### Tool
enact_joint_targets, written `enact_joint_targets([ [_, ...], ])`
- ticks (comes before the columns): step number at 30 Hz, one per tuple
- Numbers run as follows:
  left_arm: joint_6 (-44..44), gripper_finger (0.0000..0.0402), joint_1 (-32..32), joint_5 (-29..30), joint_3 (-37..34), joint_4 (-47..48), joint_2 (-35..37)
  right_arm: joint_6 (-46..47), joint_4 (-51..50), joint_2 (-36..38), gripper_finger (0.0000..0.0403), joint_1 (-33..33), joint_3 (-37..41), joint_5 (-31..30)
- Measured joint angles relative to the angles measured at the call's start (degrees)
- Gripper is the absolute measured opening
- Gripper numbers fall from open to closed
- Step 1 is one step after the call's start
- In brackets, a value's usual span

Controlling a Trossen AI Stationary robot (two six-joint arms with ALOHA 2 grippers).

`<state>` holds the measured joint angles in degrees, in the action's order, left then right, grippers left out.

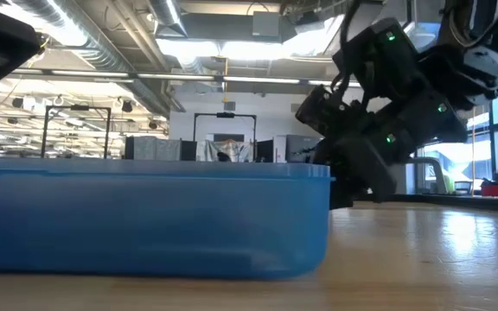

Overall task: Pick & place school supplies into a supply box
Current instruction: Close the blue supply box

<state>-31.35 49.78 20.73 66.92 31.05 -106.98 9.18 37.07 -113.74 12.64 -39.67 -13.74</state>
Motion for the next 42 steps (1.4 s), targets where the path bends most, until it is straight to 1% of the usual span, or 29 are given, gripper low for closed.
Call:
enact_joint_targets([
  [6, 0.07, 0.0003, -0.09, -0.55, 0.00, 0.02, 0.00, -10.39, 8.04, -0.32, 0.0126, -0.21, 0.33, -0.64],
  [8, 0.00, 0.0003, -0.11, -0.61, 0.00, 0.00, 0.00, -12.48, 10.43, -0.20, 0.0126, -0.30, 0.28, -0.80],
  [16, -0.89, 0.0003, -0.11, -0.77, 0.00, 0.09, 0.00, -10.23, 12.74, -0.13, 0.0126, -0.44, 0.23, -0.50],
  [25, -2.43, 0.0003, -0.11, -0.77, 0.00, 0.09, 0.00, -9.26, 20.61, -0.04, 0.0126, -0.39, 0.18, 0.31],
  [27, -2.82, 0.0003, -0.11, -0.76, 0.00, 0.09, 0.00, -8.84, 22.63, -0.04, 0.0126, -0.39, 0.15, 1.97],
  [32, -5.69, 0.0007, -0.06, 0.10, 0.00, 0.11, 0.00, -2.24, 24.03, 0.05, 0.0126, -0.39, -1.30, 8.94],
  [38, -5.56, 0.0023, -0.07, 0.76, 0.00, 0.10, 0.00, -1.69, 23.96, 0.05, 0.0126, -0.37, -4.57, 17.84],
  [42, -4.93, 0.0029, -0.07, 0.76, 0.00, 0.09, -0.03, -1.69, 23.57, 0.05, 0.0126, -0.37, -7.07, 21.32],
])
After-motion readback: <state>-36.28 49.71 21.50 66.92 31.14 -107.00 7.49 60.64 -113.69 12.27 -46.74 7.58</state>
